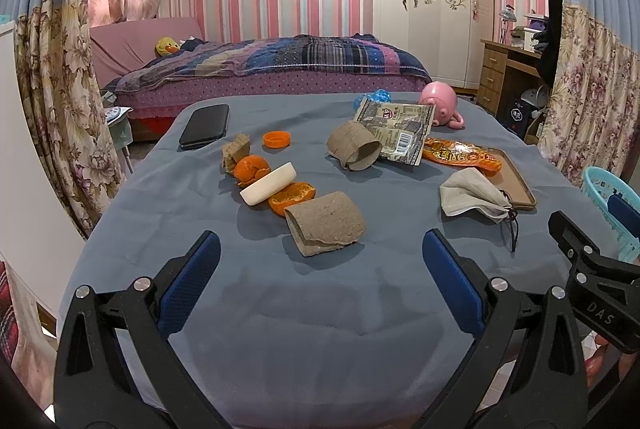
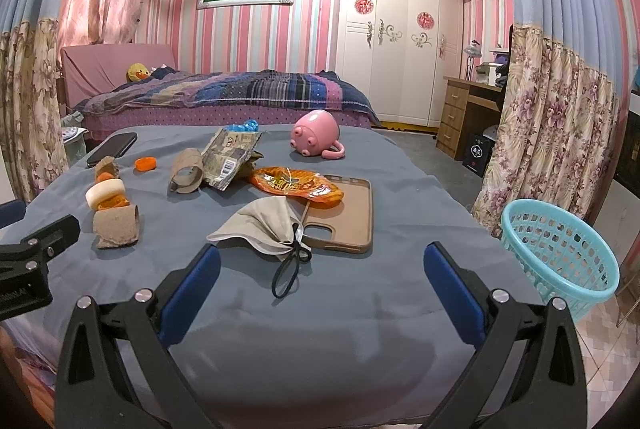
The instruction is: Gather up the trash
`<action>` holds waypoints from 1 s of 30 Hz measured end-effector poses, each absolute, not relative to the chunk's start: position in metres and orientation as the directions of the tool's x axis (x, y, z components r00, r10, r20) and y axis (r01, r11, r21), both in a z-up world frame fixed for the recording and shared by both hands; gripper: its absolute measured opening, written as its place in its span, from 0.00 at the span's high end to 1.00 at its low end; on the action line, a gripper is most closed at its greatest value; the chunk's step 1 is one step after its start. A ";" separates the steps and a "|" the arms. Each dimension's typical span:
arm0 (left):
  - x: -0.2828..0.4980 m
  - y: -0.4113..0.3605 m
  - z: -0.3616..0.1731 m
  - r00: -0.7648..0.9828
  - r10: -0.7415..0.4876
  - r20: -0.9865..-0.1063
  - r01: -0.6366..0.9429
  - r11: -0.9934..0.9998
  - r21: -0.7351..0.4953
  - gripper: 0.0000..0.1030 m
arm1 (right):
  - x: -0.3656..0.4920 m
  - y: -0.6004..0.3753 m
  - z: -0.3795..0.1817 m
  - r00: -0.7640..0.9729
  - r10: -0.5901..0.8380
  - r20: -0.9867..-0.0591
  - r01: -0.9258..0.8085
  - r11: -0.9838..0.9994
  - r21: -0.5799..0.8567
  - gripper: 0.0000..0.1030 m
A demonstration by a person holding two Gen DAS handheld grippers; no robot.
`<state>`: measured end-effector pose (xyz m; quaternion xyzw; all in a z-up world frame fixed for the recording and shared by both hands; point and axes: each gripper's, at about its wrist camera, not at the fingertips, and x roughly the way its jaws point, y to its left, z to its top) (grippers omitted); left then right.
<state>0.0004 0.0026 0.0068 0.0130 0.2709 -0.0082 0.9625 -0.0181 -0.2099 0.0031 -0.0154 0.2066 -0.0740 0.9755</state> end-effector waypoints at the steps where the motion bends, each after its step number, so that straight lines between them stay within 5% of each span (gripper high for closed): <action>1: 0.001 0.002 0.007 0.853 -0.009 -0.522 0.023 1.000 0.019 0.05 | -0.018 -0.210 0.003 0.903 -0.151 -0.401 0.138 0.989 -0.061 0.04; 30: -0.001 0.002 0.006 0.851 -0.012 -0.525 0.021 1.000 0.012 0.05 | -0.018 -0.212 0.000 0.900 -0.161 -0.406 0.144 0.987 -0.071 0.04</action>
